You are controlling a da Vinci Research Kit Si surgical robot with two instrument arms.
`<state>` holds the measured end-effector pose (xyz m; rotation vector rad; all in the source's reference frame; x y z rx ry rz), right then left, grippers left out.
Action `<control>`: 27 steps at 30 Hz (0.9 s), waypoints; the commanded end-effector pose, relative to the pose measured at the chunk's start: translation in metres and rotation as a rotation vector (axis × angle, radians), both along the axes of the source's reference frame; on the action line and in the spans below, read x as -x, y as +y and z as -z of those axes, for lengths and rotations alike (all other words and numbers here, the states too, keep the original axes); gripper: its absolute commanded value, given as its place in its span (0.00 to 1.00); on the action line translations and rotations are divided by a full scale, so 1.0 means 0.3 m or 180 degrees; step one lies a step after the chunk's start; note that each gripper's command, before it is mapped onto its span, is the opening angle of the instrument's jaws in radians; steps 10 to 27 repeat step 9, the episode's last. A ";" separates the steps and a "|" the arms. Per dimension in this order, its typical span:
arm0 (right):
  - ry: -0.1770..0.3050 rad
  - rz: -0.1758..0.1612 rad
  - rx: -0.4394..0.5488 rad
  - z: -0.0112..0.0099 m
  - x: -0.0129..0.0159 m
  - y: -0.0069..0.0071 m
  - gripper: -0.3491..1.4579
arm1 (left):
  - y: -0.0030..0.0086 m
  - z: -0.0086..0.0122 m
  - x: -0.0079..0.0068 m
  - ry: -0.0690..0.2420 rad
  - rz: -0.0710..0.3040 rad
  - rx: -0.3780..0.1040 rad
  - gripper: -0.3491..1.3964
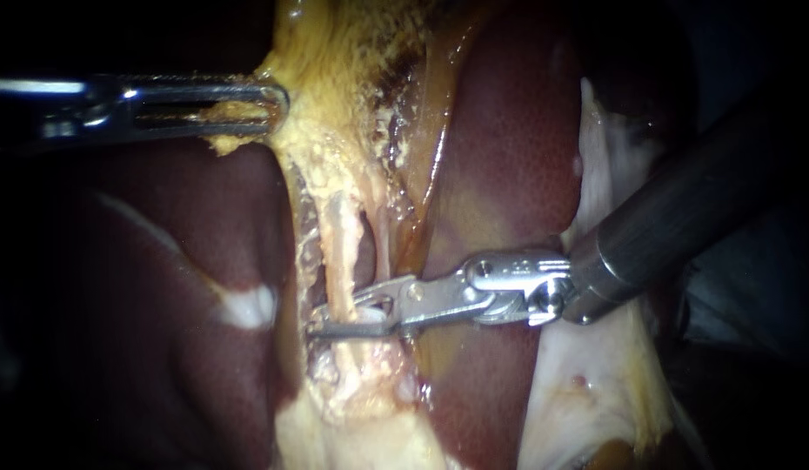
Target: Clipping first clip left tube
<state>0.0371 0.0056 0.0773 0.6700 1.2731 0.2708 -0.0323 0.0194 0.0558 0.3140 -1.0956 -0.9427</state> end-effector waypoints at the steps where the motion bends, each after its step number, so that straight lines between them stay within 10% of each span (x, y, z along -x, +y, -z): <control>1: 0.0001 0.0000 0.0000 -0.0002 0.0001 -0.0001 0.00 | 0.0000 0.0001 0.0000 -0.0001 -0.0001 0.0000 0.00; 27: 0.0001 0.0001 0.0001 -0.0003 0.0002 -0.0001 0.00 | 0.0001 0.0000 0.0000 -0.0001 -0.0001 0.0000 0.00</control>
